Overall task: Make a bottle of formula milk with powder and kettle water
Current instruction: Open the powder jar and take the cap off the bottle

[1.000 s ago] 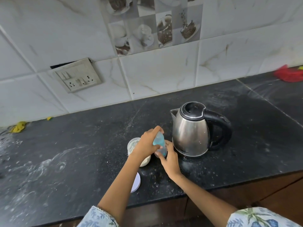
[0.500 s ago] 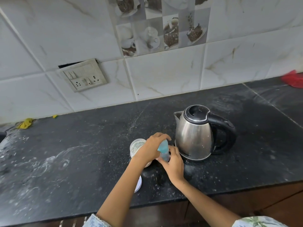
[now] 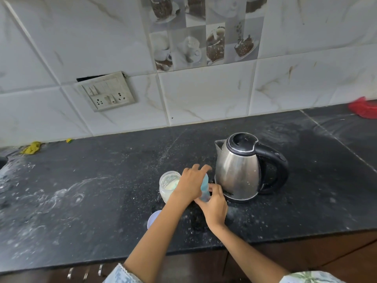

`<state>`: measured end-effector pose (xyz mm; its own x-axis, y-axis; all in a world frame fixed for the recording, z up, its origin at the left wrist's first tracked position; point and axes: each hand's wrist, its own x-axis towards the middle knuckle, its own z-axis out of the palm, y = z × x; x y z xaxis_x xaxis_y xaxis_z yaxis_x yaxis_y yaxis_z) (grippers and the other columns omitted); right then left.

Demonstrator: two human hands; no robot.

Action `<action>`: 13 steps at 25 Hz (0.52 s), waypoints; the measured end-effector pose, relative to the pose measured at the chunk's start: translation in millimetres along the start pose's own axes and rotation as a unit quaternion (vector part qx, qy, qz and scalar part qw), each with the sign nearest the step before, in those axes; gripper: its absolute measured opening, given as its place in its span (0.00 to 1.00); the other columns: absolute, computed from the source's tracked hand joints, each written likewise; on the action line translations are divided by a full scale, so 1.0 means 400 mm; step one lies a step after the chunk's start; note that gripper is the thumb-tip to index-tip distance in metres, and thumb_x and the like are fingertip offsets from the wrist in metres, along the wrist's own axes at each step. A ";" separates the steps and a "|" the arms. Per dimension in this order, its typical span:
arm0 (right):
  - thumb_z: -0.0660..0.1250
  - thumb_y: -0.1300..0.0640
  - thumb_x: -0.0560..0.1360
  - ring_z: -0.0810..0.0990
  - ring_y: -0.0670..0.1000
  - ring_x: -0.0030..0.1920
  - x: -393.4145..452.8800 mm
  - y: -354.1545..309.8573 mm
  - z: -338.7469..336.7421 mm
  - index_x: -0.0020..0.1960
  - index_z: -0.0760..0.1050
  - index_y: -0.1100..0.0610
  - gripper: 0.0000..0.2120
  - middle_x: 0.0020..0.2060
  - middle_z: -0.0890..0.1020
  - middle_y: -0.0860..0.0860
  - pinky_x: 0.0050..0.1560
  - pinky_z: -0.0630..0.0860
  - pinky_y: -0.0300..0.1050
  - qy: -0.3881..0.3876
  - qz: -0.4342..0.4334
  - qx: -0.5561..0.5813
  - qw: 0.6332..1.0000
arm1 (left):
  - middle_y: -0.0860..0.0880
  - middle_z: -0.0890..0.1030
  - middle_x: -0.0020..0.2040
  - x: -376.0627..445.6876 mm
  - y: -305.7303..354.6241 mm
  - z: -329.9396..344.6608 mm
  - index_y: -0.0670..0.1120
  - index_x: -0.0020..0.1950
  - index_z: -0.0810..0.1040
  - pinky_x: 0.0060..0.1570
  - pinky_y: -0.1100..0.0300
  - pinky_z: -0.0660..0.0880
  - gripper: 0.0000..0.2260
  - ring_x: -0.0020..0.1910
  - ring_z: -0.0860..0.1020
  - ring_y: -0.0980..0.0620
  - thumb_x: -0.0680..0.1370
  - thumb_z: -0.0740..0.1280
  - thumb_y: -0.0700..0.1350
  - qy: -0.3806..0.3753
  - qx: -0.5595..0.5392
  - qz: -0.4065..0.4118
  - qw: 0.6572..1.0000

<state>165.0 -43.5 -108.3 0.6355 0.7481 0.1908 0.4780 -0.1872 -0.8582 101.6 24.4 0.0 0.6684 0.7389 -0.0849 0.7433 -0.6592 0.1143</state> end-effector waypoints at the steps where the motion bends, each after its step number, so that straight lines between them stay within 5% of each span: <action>1: 0.81 0.49 0.59 0.82 0.52 0.43 -0.001 -0.001 -0.001 0.50 0.76 0.55 0.25 0.45 0.81 0.48 0.36 0.75 0.47 0.000 0.001 -0.002 1.000 | 0.45 0.74 0.61 -0.004 -0.005 -0.005 0.50 0.66 0.67 0.59 0.57 0.66 0.27 0.57 0.75 0.46 0.69 0.70 0.39 -0.012 0.002 0.028 1.000; 6: 0.81 0.47 0.59 0.82 0.53 0.45 -0.001 -0.007 -0.006 0.50 0.76 0.56 0.26 0.47 0.81 0.49 0.39 0.76 0.47 -0.003 -0.001 -0.022 1.000 | 0.45 0.78 0.52 -0.036 0.005 -0.009 0.49 0.66 0.68 0.55 0.53 0.69 0.21 0.50 0.76 0.46 0.74 0.68 0.48 0.136 -0.030 0.006 0.990; 9: 0.80 0.46 0.60 0.83 0.54 0.47 -0.002 -0.010 -0.010 0.55 0.76 0.55 0.28 0.49 0.81 0.49 0.40 0.78 0.49 -0.016 -0.005 -0.035 0.999 | 0.46 0.79 0.47 -0.072 0.015 -0.029 0.46 0.61 0.69 0.53 0.53 0.71 0.20 0.43 0.76 0.46 0.72 0.71 0.46 0.213 -0.071 -0.003 0.975; 13: 0.78 0.52 0.63 0.81 0.53 0.53 -0.020 0.012 -0.046 0.62 0.75 0.56 0.29 0.55 0.80 0.50 0.46 0.80 0.53 -0.035 -0.028 -0.024 0.999 | 0.51 0.78 0.52 -0.203 0.020 0.025 0.47 0.56 0.73 0.51 0.60 0.68 0.17 0.47 0.74 0.51 0.69 0.72 0.44 0.267 -0.188 0.023 0.945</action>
<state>173.3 -62.0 -105.1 0.5640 0.8006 0.2025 0.5415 -0.1733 -0.8227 53.6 -42.6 -2.0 0.5157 0.7420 0.4283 0.5841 -0.6702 0.4578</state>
